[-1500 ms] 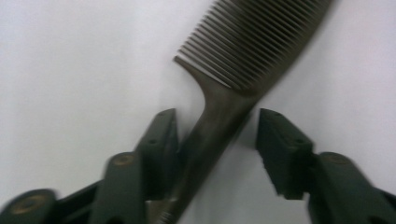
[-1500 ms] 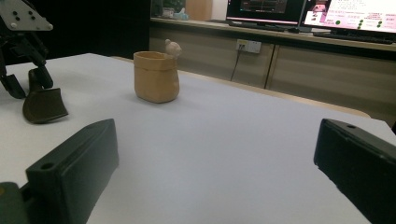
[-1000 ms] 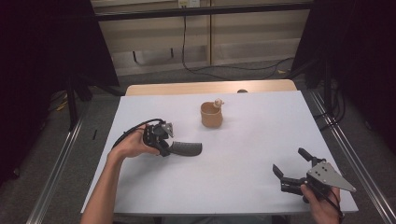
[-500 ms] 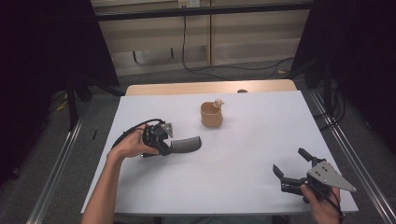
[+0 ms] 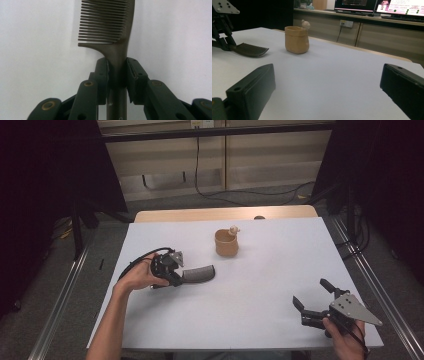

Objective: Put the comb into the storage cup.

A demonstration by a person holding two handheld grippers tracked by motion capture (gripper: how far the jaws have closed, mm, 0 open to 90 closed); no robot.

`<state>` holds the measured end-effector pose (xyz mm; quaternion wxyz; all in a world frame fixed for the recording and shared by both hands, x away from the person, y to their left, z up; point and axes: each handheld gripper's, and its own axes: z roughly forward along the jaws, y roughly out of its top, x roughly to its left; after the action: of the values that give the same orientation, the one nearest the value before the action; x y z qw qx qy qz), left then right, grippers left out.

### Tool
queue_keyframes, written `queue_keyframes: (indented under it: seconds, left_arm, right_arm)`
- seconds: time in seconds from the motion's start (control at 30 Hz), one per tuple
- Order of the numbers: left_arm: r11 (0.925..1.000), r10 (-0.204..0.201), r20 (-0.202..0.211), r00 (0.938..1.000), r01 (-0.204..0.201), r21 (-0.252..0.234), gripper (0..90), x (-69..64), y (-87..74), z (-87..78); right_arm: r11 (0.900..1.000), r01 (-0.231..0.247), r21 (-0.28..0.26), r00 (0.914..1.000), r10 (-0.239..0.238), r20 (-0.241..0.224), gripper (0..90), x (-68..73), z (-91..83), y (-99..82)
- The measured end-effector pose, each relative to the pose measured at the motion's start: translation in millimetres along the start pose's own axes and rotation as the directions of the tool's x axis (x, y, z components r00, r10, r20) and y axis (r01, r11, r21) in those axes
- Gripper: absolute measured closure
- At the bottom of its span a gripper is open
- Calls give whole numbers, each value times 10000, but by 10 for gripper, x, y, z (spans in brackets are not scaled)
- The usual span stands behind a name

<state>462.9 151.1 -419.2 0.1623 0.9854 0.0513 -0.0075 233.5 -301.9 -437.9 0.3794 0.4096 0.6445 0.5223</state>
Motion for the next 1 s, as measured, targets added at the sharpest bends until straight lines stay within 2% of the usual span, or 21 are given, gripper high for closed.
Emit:
queue_keyframes:
  seconds: [0.1, 0.13, 0.17, 0.2, 0.3, 0.33, 0.4, 0.43, 0.53, 0.67, 0.7, 0.77, 0.8, 0.87, 0.93, 1.0]
  left_arm:
    - [9994, -123, -35, 9999, 121, -317, 727, -14, -10, -23]
    - [9995, 26, -24, 10000, -27, -313, 727, -9, -12, -42]
    - [9988, -109, -47, 9999, 107, -487, 727, -23, -15, -51]
    - [9983, -58, 15, 10000, 59, -586, 727, -22, -15, -66]
    - [9955, -155, -157, 9998, 140, -938, 727, -34, -21, -112]
    - [9934, -201, -342, 9992, 161, -1137, 727, -30, -23, -129]
    - [9893, -268, -381, 9989, 211, -1443, 727, -25, -27, -161]
    - [9855, -379, -460, 9982, 297, -1669, 727, -29, -30, -172]
    - [9766, -563, -270, 9981, 494, -2093, 727, -28, -38, -219]
    - [9652, -707, -41, 9975, 674, -2525, 727, -40, -36, -267]
    - [9627, -721, -156, 9973, 655, -2626, 727, -45, -35, -276]
    - [9562, -728, -86, 9973, 674, -2849, 727, -41, -34, -296]
    - [9501, -874, -79, 9961, 810, -3012, 727, -50, -34, -304]
    - [9411, -852, 124, 9963, 845, -3275, 727, -55, -37, -324]
    - [9355, -861, 126, 9962, 852, -3430, 727, -69, -30, -342]
    - [9225, -877, 287, 9957, 921, -3748, 727, -72, -24, -361]
  right_arm:
    - [10000, -24, 16, 10000, 24, 16, 0, 0, -3, 0]
    - [10000, -14, 23, 10000, 14, 22, 0, -1, -3, 0]
    - [10000, -20, 7, 10000, 20, 28, 0, -1, -2, 0]
    - [10000, -30, 5, 10000, 30, 12, 0, 0, -1, 0]
    - [10000, -29, -5, 10000, 29, -11, 0, 2, 1, -1]
    - [10000, -19, 11, 10000, 19, -3, 0, 3, 0, 0]
    - [10000, -19, 26, 10000, 19, 24, 0, 3, -1, 0]
    - [10000, -10, 22, 10000, 10, 46, 0, -2, 0, -2]
    - [10000, -15, 27, 10000, 15, 57, 0, -2, -2, -1]
    - [10000, -20, 20, 10000, 20, 47, 0, 1, 4, -2]
    - [10000, -26, 72, 10000, 26, 24, 0, 2, 5, -4]
    - [9999, -16, 105, 10000, 16, 29, 0, 4, 6, -6]
    - [10000, -17, 55, 10000, 17, -4, 0, 4, 6, -5]
    - [10000, -8, 95, 10000, 8, 9, 0, 2, 3, -6]
    - [10000, -22, 86, 10000, 22, 18, 0, 1, 4, -5]
    - [10000, -21, 79, 10000, 21, 23, 0, 1, 5, -5]
